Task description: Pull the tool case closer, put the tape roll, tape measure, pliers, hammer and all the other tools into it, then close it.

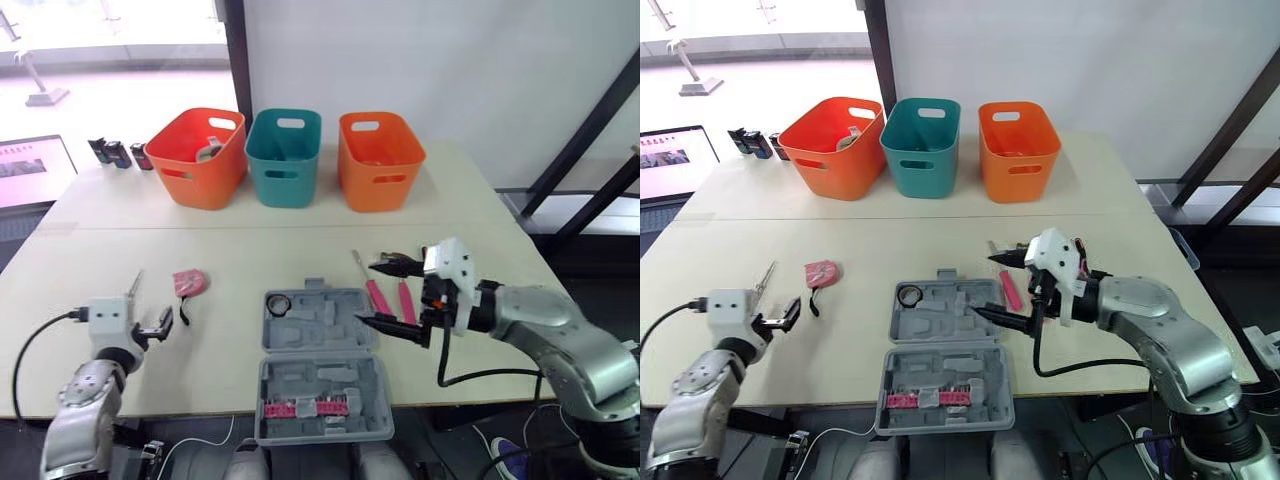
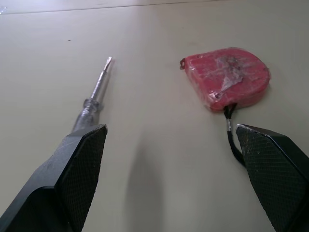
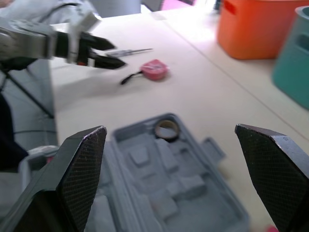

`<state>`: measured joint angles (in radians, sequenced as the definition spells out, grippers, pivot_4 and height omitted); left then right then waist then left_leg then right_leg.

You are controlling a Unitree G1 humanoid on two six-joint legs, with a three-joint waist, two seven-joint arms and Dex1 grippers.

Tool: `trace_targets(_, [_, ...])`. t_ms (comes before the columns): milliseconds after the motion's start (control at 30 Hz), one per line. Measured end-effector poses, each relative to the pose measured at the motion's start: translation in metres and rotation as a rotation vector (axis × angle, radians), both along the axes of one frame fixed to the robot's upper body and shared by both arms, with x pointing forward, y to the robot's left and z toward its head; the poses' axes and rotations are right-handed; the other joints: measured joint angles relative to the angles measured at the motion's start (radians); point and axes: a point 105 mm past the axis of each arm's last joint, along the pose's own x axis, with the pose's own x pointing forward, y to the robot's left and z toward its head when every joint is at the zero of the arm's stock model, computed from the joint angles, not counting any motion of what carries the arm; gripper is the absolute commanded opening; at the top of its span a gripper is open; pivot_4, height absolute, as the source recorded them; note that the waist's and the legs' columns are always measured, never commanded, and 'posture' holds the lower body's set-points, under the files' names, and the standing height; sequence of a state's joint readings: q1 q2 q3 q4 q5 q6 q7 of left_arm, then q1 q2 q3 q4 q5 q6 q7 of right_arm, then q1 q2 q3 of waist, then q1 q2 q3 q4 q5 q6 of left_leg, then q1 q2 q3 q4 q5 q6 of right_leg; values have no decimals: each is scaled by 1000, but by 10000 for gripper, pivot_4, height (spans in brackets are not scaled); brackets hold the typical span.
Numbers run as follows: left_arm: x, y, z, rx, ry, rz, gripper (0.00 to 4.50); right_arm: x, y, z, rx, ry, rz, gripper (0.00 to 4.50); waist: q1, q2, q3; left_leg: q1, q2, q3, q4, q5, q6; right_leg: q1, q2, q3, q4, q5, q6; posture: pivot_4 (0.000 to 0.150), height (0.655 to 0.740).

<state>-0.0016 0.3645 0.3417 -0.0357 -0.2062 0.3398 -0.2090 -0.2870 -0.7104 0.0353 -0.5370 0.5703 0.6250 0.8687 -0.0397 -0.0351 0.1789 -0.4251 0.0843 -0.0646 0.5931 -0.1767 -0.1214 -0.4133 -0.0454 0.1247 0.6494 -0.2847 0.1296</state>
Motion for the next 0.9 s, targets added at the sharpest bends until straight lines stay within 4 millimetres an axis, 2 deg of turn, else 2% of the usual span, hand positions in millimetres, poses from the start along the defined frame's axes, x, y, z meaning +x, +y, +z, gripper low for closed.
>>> trace_targets(133, [14, -12, -2, 27, 13, -19, 44639, 0, 4, -4, -18, 3, 13, 45000, 0, 0, 0, 0, 0, 0, 0, 0, 0, 0, 0, 0, 0, 0, 0, 1500, 7400])
trace_targets(267, [26, -28, -19, 0, 67, -34, 44639, 2, 5, -3, -25, -7, 2, 45000, -2, 0, 0, 0, 0, 0, 0, 0, 0, 0, 0, 0, 0, 0, 0, 1500, 7400])
trace_targets(433, [36, -32, -22, -29, 103, -17, 44639, 2, 6, 0, -27, -17, -10, 45000, -1, 1, -1, 4, -1, -1, 0, 0, 0, 4, 0, -1, 0, 0, 1, 1500, 7400])
trace_targets(467, [37, -33, -22, -33, 105, -15, 39002, 3, 6, 0, -27, -17, -13, 45000, 0, 1, -1, 4, -1, -1, 0, 0, 0, 5, 0, -1, -1, 0, 1, 1500, 7400])
trace_targets(500, [38, -35, -22, -39, 106, -18, 36400, 3, 6, 0, -28, -16, -17, 45000, 0, 1, -1, 5, -1, -1, 0, 0, 0, 5, 0, -1, -1, 0, 0, 1500, 7400])
trace_targets(733, [42, -41, -24, -77, 124, -10, 1830, 5, -1, 2, -41, -26, -44, 45000, -4, 4, -2, 6, -1, -1, -1, 0, 0, 6, 0, -1, -1, 0, 0, 1500, 7400])
trace_targets(900, [39, -38, -25, -89, 128, 14, 779, 6, -1, 1, -41, -24, -52, 45000, -4, 4, -3, 6, -1, -1, -1, 0, 0, 6, 0, -1, -1, 0, 1, 1500, 7400])
